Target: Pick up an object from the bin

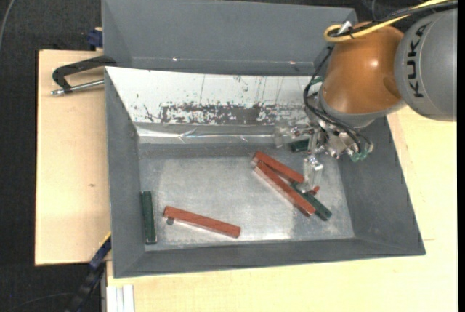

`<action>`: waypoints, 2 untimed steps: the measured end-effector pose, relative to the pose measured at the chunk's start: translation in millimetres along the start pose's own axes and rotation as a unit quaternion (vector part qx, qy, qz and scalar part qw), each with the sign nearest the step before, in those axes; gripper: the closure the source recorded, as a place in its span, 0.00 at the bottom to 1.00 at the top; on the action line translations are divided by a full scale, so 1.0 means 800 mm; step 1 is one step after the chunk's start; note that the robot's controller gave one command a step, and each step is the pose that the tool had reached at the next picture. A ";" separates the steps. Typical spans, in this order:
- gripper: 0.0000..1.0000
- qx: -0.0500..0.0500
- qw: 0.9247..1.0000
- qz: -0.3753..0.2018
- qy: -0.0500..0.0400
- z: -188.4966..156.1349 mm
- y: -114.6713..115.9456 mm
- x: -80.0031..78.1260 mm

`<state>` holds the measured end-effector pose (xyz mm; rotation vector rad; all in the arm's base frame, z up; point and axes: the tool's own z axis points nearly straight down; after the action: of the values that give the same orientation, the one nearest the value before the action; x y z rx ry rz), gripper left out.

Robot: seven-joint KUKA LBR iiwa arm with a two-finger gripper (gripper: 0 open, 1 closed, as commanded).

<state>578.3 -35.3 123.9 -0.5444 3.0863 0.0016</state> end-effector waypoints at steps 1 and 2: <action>0.00 0.000 0.994 0.110 0.005 0.051 -0.027 0.048; 0.00 0.000 0.992 0.126 0.003 0.066 -0.002 0.026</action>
Offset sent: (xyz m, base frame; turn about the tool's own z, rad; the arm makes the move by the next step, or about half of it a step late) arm -0.0277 -0.0332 -0.0403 0.2185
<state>559.4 -43.9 70.8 -0.1501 3.1372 0.0028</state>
